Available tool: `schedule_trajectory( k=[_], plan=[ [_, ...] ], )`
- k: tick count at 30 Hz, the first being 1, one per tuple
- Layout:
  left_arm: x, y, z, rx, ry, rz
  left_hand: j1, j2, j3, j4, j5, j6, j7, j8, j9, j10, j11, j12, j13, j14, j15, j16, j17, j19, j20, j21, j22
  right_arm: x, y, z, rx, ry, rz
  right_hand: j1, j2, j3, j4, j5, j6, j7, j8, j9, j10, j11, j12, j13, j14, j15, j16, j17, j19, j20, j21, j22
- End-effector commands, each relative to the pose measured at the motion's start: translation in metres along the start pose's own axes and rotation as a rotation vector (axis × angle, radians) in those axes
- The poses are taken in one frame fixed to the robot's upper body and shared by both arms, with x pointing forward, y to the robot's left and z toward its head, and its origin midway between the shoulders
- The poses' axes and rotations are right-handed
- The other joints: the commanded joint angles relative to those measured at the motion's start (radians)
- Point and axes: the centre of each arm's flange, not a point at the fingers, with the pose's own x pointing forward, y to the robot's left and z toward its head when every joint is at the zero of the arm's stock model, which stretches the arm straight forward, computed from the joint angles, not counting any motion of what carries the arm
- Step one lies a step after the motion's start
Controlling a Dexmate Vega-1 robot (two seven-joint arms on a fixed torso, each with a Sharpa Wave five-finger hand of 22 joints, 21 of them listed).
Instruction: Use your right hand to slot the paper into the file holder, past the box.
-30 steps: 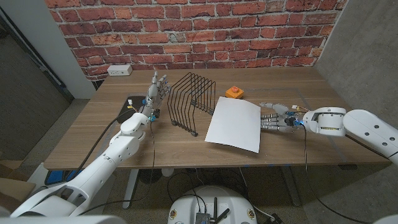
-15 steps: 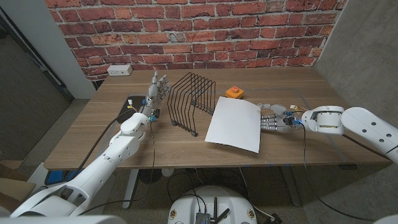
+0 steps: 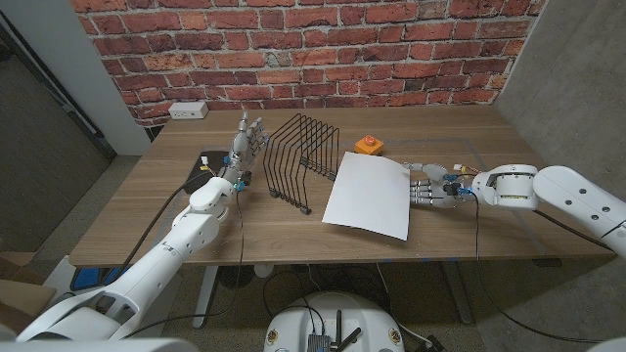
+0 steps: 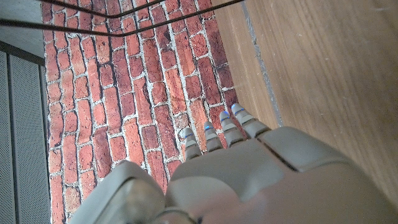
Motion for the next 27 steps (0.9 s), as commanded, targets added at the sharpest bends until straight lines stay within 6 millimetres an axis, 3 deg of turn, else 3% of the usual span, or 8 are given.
schedule_trajectory(
  k=[1, 9, 16, 22, 27],
  plan=[
    [-0.0001, -0.0001, -0.0002, 0.000, 0.000, 0.000, -0.001, 0.009, 0.001, 0.006, 0.003, 0.001, -0.009, 0.006, 0.005, -0.002, -0.007, 0.007, 0.006, 0.009, 0.000, 0.006, 0.003, 0.007, -0.002, 0.008, 0.006, 0.0047, 0.0016, 0.0010, 0.002, 0.006, 0.015, 0.019, -0.002, -0.004, -0.002, 0.008, 0.013, 0.067, 0.007, 0.004, 0.013, -0.004, 0.011, 0.004, 0.006, -0.016, 0.014, 0.008, 0.017, -0.002, 0.008, 0.005],
    [-0.0001, -0.0001, -0.0002, 0.000, 0.000, 0.000, -0.001, 0.009, 0.001, 0.006, 0.002, 0.001, -0.009, 0.006, 0.005, -0.002, -0.007, 0.007, 0.006, 0.009, 0.000, 0.006, 0.003, 0.006, -0.002, 0.008, 0.006, 0.0056, 0.0020, 0.0012, 0.015, 0.003, 0.005, 0.054, -0.014, -0.015, -0.006, 0.017, 0.055, 0.066, 0.022, 0.008, 0.065, -0.033, 0.028, 0.016, 0.047, -0.057, 0.047, 0.024, 0.054, -0.023, 0.015, 0.007],
    [-0.0001, -0.0001, -0.0001, 0.000, 0.000, 0.000, -0.001, 0.009, 0.001, 0.006, 0.002, 0.001, -0.009, 0.006, 0.005, -0.001, -0.006, 0.008, 0.006, 0.008, 0.002, 0.006, 0.003, 0.006, -0.002, 0.008, 0.006, 0.0079, 0.0013, 0.0014, 0.025, 0.015, 0.012, 0.065, -0.019, -0.019, -0.007, 0.020, 0.073, 0.065, 0.028, 0.009, 0.073, -0.026, 0.030, 0.020, 0.056, -0.052, 0.053, 0.025, 0.062, -0.027, 0.016, 0.007],
    [-0.0001, 0.0000, -0.0001, 0.000, 0.000, 0.000, -0.001, 0.009, 0.001, 0.006, 0.002, 0.000, -0.009, 0.006, 0.005, -0.002, -0.008, 0.007, 0.006, 0.009, 0.000, 0.006, 0.003, 0.006, -0.002, 0.008, 0.006, 0.0096, 0.0009, 0.0030, 0.025, 0.028, 0.011, 0.135, -0.032, -0.019, -0.018, 0.033, 0.112, 0.064, 0.038, 0.009, 0.102, -0.050, 0.036, 0.027, 0.082, -0.073, 0.071, 0.026, 0.116, -0.055, 0.028, 0.006],
    [-0.0001, 0.0000, -0.0001, 0.000, 0.000, 0.000, -0.001, 0.009, 0.001, 0.006, 0.002, 0.000, -0.009, 0.006, 0.005, -0.002, -0.007, 0.007, 0.006, 0.009, -0.001, 0.006, 0.003, 0.007, -0.002, 0.008, 0.006, 0.0123, 0.0009, 0.0033, 0.028, 0.035, 0.018, 0.160, -0.032, -0.017, -0.011, 0.040, 0.135, 0.062, 0.045, 0.008, 0.117, -0.055, 0.036, 0.029, 0.091, -0.074, 0.070, 0.020, 0.161, -0.074, 0.040, 0.005]
  ],
)
